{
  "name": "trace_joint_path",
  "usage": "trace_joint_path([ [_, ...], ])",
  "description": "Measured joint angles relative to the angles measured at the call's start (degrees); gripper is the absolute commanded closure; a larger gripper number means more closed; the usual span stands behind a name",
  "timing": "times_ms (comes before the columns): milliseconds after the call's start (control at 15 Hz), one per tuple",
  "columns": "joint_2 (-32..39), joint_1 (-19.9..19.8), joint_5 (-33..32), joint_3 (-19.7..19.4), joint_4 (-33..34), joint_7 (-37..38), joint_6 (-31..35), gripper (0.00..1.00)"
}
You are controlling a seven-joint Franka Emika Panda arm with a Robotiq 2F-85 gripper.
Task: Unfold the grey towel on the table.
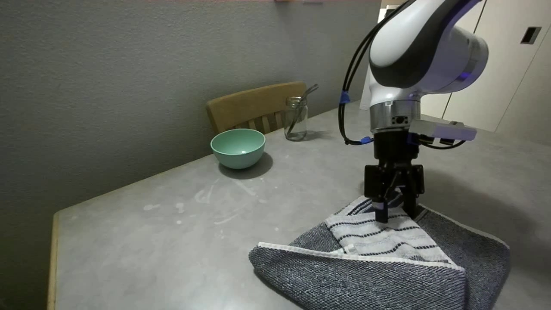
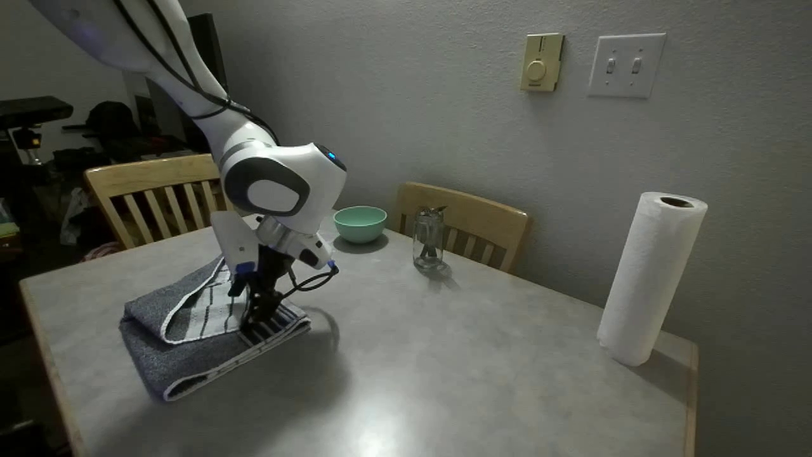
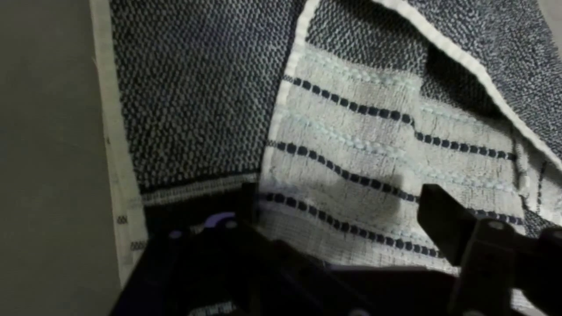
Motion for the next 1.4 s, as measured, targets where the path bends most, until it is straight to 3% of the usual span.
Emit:
trace_joint_path([
  [533,0.00,-0.03,0.38,0.49,0.00,-0.75,1.14,0.95],
  [600,0.00,-0.03,0.38,0.59,0.00,-0.75,1.19,0.98],
  [1133,-0.88,-0.04,1.67,3.86,0.34,-2.36,0.77,0.99],
  [1400,-2.18,-0.02,4.25,6.92,1.41,-4.82,-3.89,0.99],
])
